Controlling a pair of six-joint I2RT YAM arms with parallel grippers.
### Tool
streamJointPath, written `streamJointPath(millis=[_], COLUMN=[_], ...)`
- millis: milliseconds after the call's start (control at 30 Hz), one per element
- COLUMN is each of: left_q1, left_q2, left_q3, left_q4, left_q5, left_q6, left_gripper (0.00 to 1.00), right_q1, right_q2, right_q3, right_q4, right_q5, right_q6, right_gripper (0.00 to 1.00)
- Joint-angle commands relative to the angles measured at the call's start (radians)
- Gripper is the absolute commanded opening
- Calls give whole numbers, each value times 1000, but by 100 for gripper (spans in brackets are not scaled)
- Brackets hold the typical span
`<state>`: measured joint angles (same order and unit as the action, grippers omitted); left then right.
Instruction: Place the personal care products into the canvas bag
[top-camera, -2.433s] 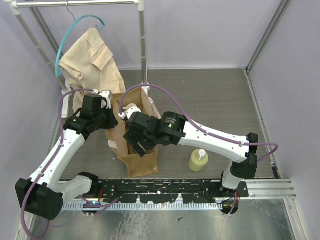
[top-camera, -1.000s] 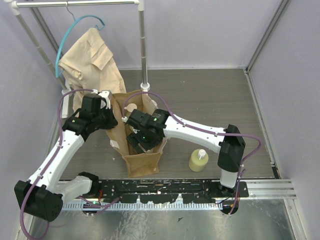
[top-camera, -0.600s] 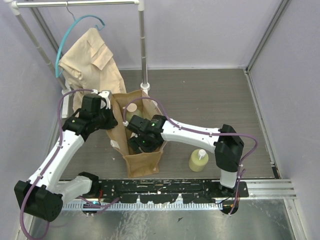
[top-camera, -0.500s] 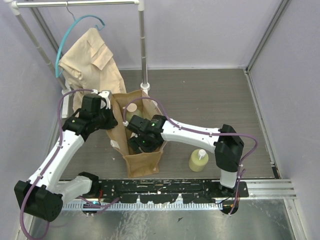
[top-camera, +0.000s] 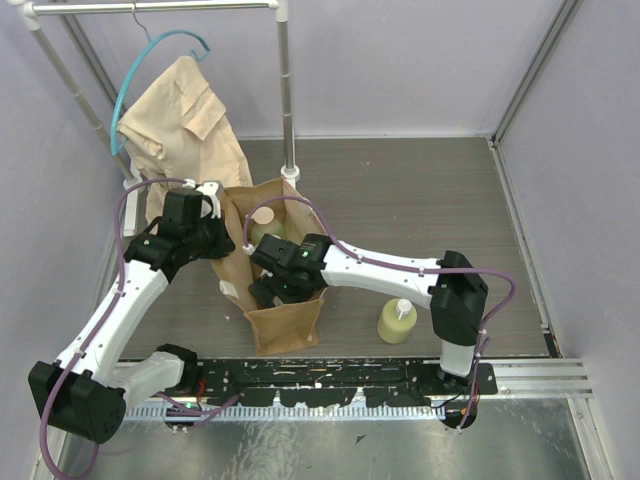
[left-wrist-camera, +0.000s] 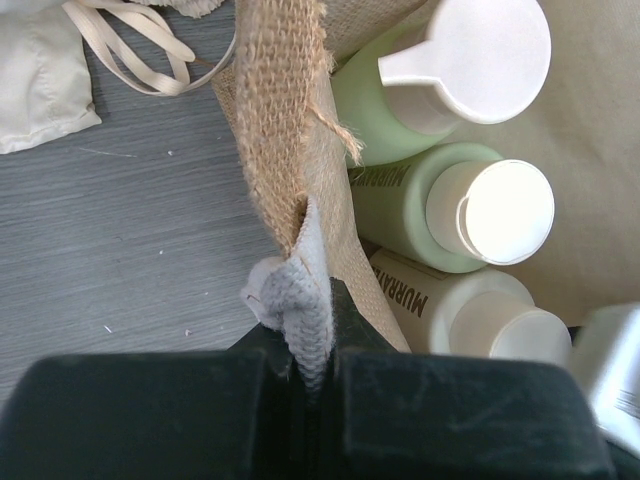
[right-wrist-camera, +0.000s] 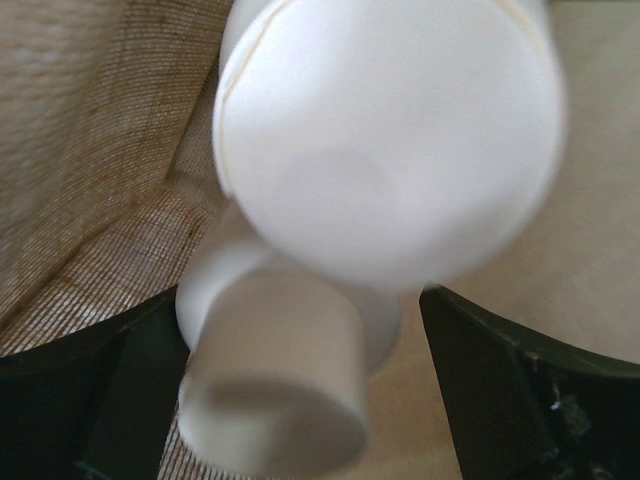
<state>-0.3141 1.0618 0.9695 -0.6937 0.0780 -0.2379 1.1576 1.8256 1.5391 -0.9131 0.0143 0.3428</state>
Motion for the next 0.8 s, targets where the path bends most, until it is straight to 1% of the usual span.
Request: streamJointPath(millis=[0,233,333,433,500,633,767], left_q1=[2,2,1,3,1,2,3], left_q2=[-4,-9,-14,-16,-17,-15,-15], left_q3=[31,32,33,34,34,33,29], left_q4=[-55,-58,-57,-59,-58,-58,-55], left_q5=[-4,-6,-6,-7,-8,-8,-7], left_q6=[16,17,17,16,16,17,11], left_gripper=[0,0,0,0,0,0,0], right_q1=[5,6,-10,-46,-62,-67,-67], right_q2=[-134,-251,-343,-434,-472,-491,-506], right_q3=[49,26,-24,-82,-90,-73,-98], right_q4=[-27,8,74,131,111,38,62], right_q5=[18,17,-12,-29,-1,54,61], right_q6=[-14,-18,-2,50,63,61,58], right_gripper=[100,100,100,100,100,100,100])
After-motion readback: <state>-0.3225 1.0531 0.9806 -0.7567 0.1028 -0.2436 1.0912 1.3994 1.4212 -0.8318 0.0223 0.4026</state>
